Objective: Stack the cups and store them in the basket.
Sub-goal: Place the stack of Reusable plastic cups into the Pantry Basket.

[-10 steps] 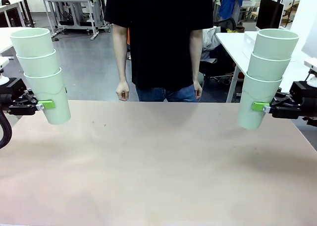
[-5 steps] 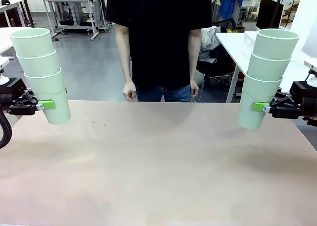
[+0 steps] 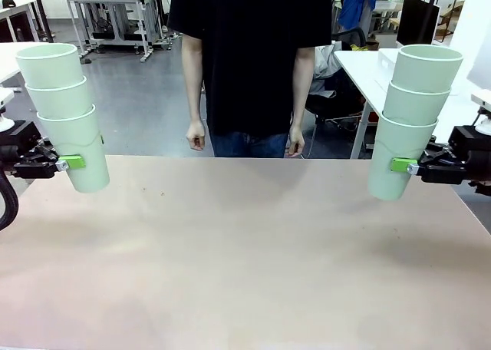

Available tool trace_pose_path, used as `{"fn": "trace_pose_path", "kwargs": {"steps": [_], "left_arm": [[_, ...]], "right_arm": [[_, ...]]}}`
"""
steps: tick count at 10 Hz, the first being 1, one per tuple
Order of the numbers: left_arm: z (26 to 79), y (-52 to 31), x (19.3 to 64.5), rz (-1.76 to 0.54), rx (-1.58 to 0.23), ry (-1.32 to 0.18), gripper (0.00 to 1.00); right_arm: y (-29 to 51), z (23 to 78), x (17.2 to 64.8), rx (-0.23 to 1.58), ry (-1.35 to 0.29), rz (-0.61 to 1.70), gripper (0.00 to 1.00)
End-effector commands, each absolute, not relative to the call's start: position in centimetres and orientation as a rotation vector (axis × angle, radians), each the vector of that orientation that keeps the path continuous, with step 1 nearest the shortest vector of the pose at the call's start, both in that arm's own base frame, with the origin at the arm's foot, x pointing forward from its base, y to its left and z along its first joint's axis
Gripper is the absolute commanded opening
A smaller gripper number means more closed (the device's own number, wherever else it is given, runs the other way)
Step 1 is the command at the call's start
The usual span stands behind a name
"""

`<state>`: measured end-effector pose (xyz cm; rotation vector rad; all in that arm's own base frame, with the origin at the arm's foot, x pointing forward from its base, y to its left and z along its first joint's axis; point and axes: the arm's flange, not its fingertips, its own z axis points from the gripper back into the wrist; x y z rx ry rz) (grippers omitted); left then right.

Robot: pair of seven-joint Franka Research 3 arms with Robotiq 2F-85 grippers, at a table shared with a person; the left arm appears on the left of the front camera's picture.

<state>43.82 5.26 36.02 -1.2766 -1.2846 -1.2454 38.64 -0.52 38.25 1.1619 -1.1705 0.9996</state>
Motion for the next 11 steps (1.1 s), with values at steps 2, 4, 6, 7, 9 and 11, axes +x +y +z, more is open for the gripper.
{"fn": "trace_pose_path", "kwargs": {"steps": [2, 4, 6, 7, 9, 11], "left_arm": [[36.61, 5.1, 43.74, -1.248, -1.278, -1.291, 0.85], [36.61, 5.1, 43.74, -1.248, -1.278, -1.291, 0.85], [36.61, 5.1, 43.74, -1.248, -1.278, -1.291, 0.85], [36.61, 5.1, 43.74, -1.248, -1.278, -1.291, 0.85], [36.61, 5.1, 43.74, -1.248, -1.278, -1.291, 0.85], [36.61, 5.1, 43.74, -1.248, -1.278, -1.291, 0.85]], "right_arm": [[-0.35, 38.66, 38.72, 1.155, -1.176, 1.006, 0.86], [-0.35, 38.66, 38.72, 1.155, -1.176, 1.006, 0.86], [-0.35, 38.66, 38.72, 1.155, -1.176, 1.006, 0.86], [-0.35, 38.66, 38.72, 1.155, -1.176, 1.006, 0.86], [-0.35, 38.66, 38.72, 1.155, -1.176, 1.006, 0.86], [-0.35, 38.66, 38.72, 1.155, -1.176, 1.006, 0.86]]}}
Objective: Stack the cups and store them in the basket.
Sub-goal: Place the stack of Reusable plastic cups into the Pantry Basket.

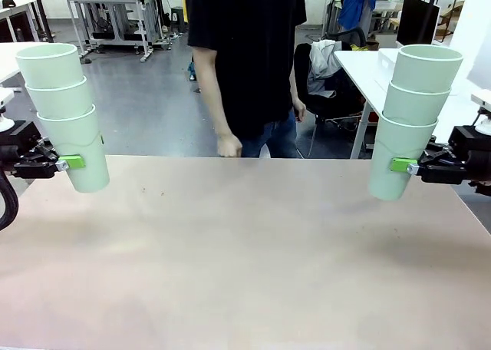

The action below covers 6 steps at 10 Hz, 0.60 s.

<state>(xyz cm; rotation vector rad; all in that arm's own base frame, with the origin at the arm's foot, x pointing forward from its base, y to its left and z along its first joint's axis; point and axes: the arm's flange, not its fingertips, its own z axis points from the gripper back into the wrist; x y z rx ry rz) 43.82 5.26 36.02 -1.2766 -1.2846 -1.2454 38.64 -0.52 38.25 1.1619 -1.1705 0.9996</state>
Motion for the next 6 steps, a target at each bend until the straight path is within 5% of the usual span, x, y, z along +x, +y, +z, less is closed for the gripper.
{"fn": "trace_pose_path", "kwargs": {"steps": [1, 6], "left_arm": [[36.61, 5.1, 43.74, -1.248, -1.278, -1.291, 0.85], [36.61, 5.1, 43.74, -1.248, -1.278, -1.291, 0.85]], "right_arm": [[-0.35, 38.66, 38.72, 1.155, -1.176, 1.006, 0.86], [-0.35, 38.66, 38.72, 1.155, -1.176, 1.006, 0.86]]}}
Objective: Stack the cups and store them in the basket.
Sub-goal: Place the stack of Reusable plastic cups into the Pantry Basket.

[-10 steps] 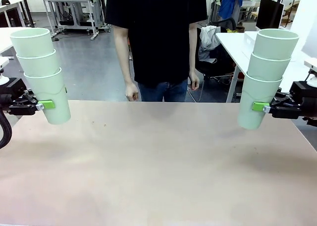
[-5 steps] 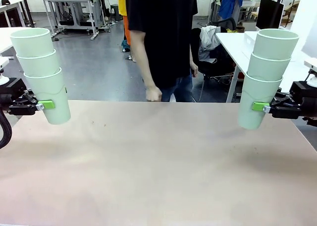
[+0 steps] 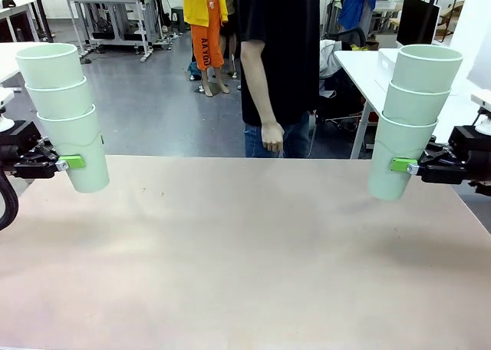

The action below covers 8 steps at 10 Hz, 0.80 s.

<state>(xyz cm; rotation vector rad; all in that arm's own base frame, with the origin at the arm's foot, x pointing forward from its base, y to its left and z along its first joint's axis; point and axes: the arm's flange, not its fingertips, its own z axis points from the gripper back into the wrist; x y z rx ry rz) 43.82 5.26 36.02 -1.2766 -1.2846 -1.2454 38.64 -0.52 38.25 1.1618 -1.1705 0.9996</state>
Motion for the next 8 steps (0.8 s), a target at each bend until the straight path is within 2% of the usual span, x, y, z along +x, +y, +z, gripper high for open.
{"fn": "trace_pose_path", "kwargs": {"steps": [1, 8], "left_arm": [[36.61, 5.1, 43.74, -1.248, -1.278, -1.291, 0.85], [36.61, 5.1, 43.74, -1.248, -1.278, -1.291, 0.85]], "right_arm": [[-0.35, 38.66, 38.72, 1.155, -1.176, 1.006, 0.86], [-0.35, 38.66, 38.72, 1.155, -1.176, 1.006, 0.86]]}}
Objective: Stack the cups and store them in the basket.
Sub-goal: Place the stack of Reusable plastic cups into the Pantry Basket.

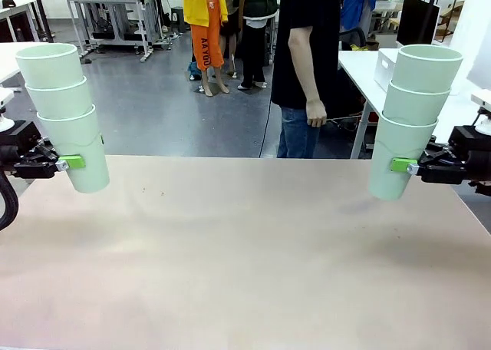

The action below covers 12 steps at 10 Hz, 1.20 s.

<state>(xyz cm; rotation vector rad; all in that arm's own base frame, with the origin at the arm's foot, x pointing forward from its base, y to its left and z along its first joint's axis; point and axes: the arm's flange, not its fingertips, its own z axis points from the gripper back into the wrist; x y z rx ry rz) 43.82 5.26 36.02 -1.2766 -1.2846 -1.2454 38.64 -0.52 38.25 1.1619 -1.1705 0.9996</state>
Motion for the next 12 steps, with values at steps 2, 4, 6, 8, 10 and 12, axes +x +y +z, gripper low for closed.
{"fn": "trace_pose_path", "kwargs": {"steps": [2, 4, 6, 8, 10, 12], "left_arm": [[36.61, 5.1, 43.74, -1.248, -1.278, -1.291, 0.85], [36.61, 5.1, 43.74, -1.248, -1.278, -1.291, 0.85], [36.61, 5.1, 43.74, -1.248, -1.278, -1.291, 0.85], [36.61, 5.1, 43.74, -1.248, -1.278, -1.291, 0.85], [36.61, 5.1, 43.74, -1.248, -1.278, -1.291, 0.85], [36.61, 5.1, 43.74, -1.248, -1.278, -1.291, 0.85]], "right_arm": [[-0.35, 38.66, 38.72, 1.155, -1.176, 1.006, 0.86], [-0.35, 38.66, 38.72, 1.155, -1.176, 1.006, 0.86], [-0.35, 38.66, 38.72, 1.155, -1.176, 1.006, 0.86], [-0.35, 38.66, 38.72, 1.155, -1.176, 1.006, 0.86], [-0.35, 38.66, 38.72, 1.155, -1.176, 1.006, 0.86], [-0.35, 38.66, 38.72, 1.155, -1.176, 1.006, 0.86]]}}
